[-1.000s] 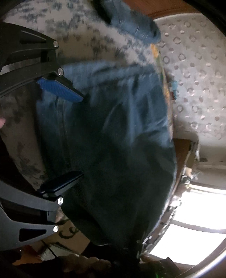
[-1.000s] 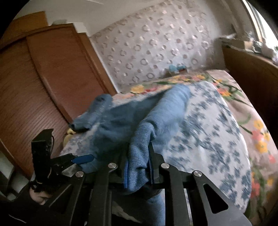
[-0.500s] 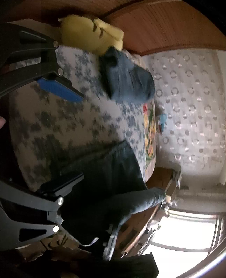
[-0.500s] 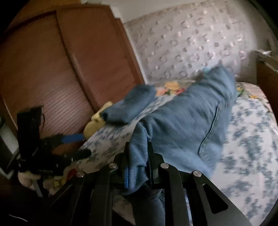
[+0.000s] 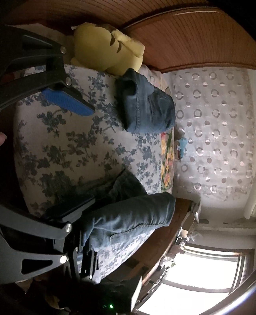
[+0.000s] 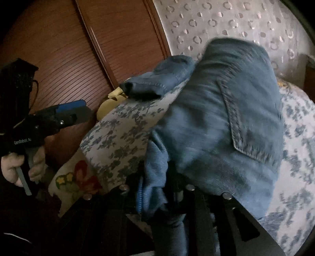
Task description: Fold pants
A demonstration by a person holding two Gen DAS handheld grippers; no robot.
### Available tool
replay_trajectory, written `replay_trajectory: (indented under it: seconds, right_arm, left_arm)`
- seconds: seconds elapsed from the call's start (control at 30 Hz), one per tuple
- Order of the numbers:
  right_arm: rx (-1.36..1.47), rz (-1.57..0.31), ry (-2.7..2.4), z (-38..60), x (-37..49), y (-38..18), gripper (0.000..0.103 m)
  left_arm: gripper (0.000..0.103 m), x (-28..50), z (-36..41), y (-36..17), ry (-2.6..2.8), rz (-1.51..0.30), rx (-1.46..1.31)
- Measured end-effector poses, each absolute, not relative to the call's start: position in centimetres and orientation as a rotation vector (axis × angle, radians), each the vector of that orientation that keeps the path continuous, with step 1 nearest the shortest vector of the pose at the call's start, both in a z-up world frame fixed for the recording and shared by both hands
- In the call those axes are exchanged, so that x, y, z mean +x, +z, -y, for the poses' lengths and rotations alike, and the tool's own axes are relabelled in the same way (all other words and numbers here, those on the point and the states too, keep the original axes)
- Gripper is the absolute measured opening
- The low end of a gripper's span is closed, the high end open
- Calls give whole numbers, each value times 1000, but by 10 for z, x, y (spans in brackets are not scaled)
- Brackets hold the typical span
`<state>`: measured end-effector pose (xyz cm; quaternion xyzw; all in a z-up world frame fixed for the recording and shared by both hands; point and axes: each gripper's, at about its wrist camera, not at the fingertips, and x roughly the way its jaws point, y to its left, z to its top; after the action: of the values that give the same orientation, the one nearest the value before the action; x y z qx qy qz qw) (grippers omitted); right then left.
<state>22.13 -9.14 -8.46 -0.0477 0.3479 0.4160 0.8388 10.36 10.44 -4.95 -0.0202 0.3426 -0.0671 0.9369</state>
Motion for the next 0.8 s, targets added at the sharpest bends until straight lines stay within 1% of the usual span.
replay_trajectory:
  seconds: [0.07, 0.17, 0.3, 0.47, 0.63, 0.8]
  right_arm:
    - [-121, -719, 862, 94, 218, -77, 39]
    - [-128, -687, 850, 100, 205, -66, 46]
    - [-117, -618, 806, 124, 188, -49, 48]
    - [-104, -566, 701, 153, 203, -39, 49]
    - [-69, -574, 613, 162, 262, -45, 49]
    - [-33, -622, 643, 137, 316, -55, 49]
  left_arm:
    - [82, 104, -98, -47, -147, -697, -42]
    - [82, 107, -86, -44, -165, -695, -35]
    - [82, 112, -69, -44, -191, -697, -25]
    - [82, 119, -47, -51, -230, -715, -12]
    - [82, 125, -28, -64, -254, -744, 2]
    - [82, 133, -18, -84, -260, -790, 21]
